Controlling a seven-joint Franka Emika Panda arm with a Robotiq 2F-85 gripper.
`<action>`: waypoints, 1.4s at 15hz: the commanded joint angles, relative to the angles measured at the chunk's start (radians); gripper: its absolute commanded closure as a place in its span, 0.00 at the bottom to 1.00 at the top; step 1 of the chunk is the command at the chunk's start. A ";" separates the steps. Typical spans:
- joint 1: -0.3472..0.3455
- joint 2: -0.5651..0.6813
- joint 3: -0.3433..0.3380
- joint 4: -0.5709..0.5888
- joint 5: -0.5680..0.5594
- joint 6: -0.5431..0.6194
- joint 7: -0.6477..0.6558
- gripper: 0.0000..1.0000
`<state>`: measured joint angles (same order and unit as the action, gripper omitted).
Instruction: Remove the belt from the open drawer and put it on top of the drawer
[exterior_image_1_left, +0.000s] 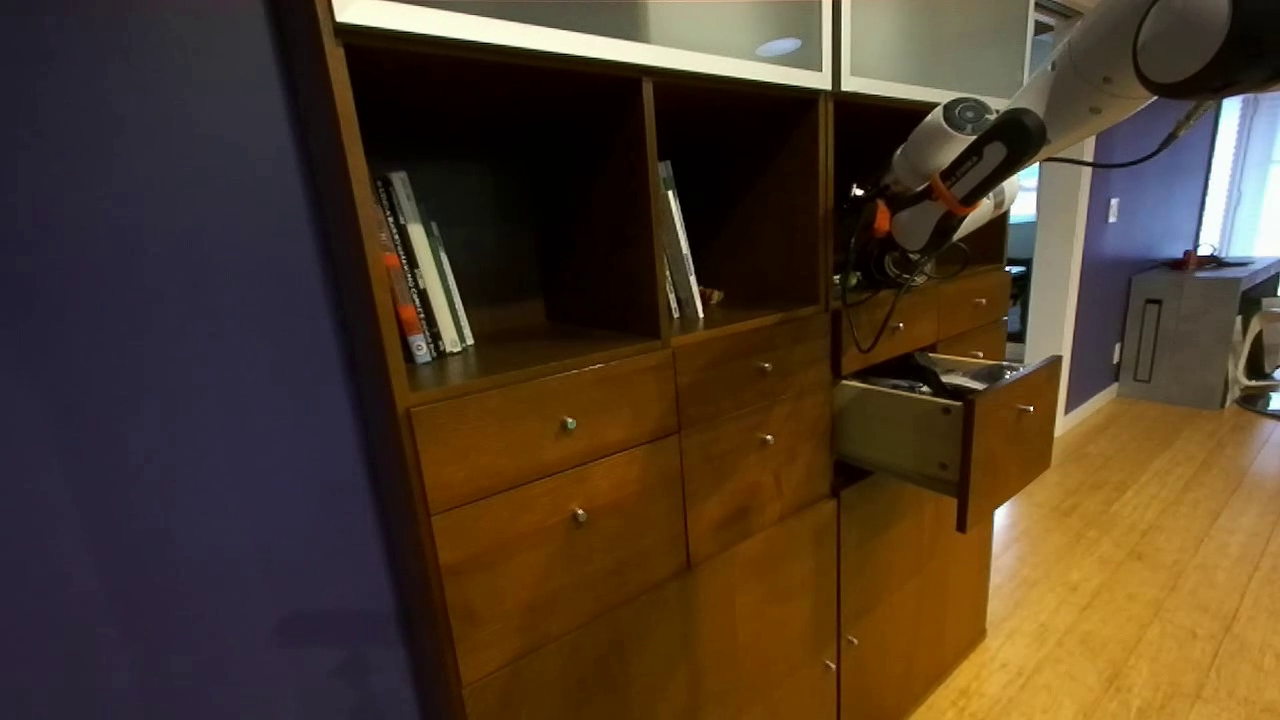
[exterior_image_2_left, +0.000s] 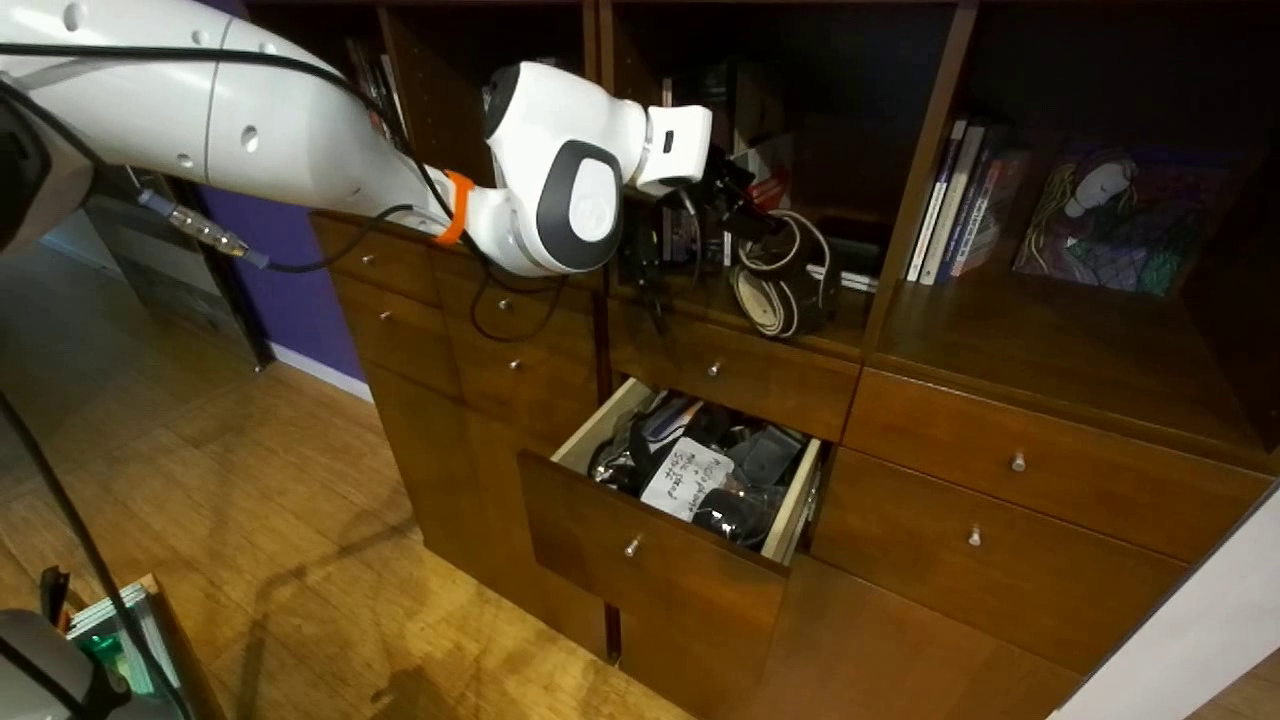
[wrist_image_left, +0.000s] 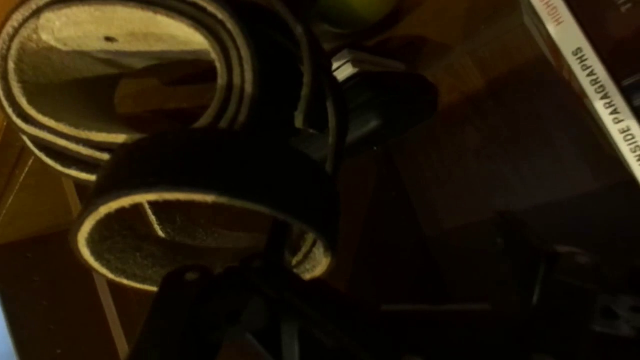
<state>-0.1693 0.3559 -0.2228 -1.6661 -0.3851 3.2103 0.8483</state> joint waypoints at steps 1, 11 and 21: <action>-0.026 -0.017 0.045 -0.004 0.022 -0.047 -0.005 0.00; -0.035 -0.122 0.073 -0.033 0.045 -0.367 -0.020 0.00; -0.036 -0.129 0.084 -0.013 0.128 -0.512 -0.022 0.25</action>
<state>-0.1938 0.2376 -0.1557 -1.6726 -0.3077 2.7594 0.8438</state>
